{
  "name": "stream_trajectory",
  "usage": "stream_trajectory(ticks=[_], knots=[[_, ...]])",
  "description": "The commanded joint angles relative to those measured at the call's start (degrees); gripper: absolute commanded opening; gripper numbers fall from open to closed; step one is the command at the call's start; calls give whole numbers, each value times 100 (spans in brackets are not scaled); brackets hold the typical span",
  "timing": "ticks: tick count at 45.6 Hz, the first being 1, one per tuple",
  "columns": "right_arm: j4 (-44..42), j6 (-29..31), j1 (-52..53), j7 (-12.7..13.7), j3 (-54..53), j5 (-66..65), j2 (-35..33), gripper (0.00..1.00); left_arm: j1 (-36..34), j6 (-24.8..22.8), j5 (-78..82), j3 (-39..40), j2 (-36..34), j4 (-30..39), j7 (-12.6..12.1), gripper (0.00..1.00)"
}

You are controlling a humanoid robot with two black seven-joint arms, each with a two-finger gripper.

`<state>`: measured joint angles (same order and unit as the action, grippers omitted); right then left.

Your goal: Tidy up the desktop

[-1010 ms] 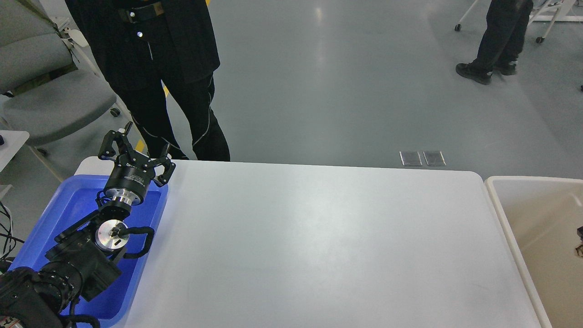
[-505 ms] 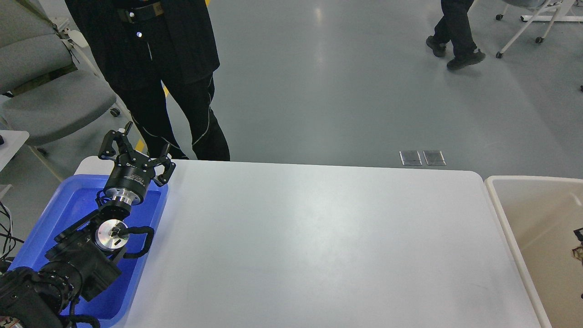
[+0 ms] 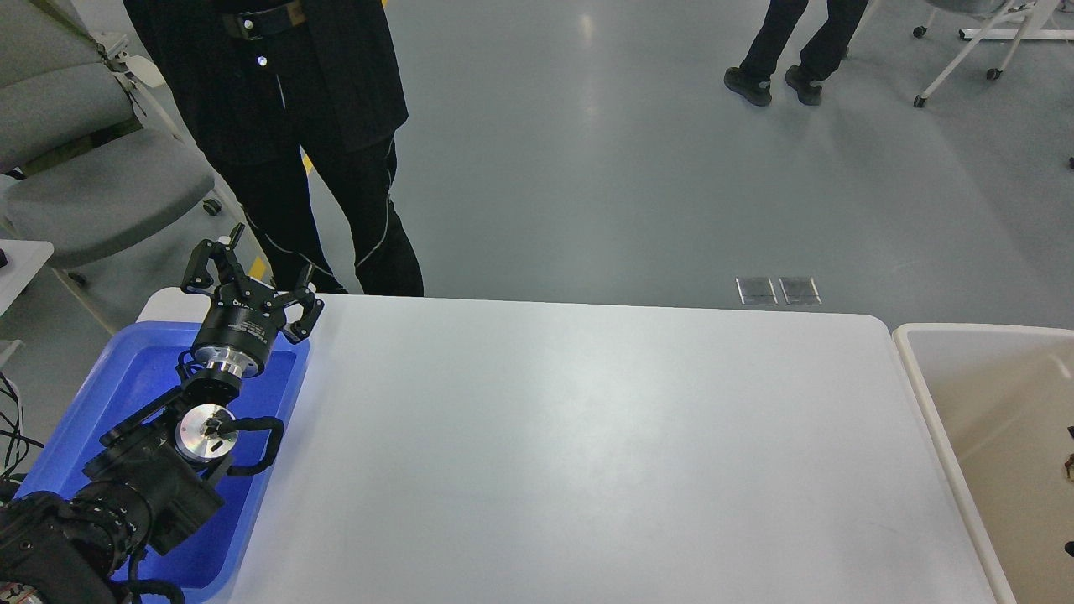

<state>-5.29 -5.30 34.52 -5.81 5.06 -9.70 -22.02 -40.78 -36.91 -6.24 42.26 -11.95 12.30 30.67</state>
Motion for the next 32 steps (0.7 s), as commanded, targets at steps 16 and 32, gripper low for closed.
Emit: stream_trajectory(ticks=[16,32], knots=[[36,29,291,-25,-49,3,137,100,0,0,0,2,0,0,0,100],[606,1215,722,-25,-1208,741,-117,100,0,0,0,-7,0,0,0,100]])
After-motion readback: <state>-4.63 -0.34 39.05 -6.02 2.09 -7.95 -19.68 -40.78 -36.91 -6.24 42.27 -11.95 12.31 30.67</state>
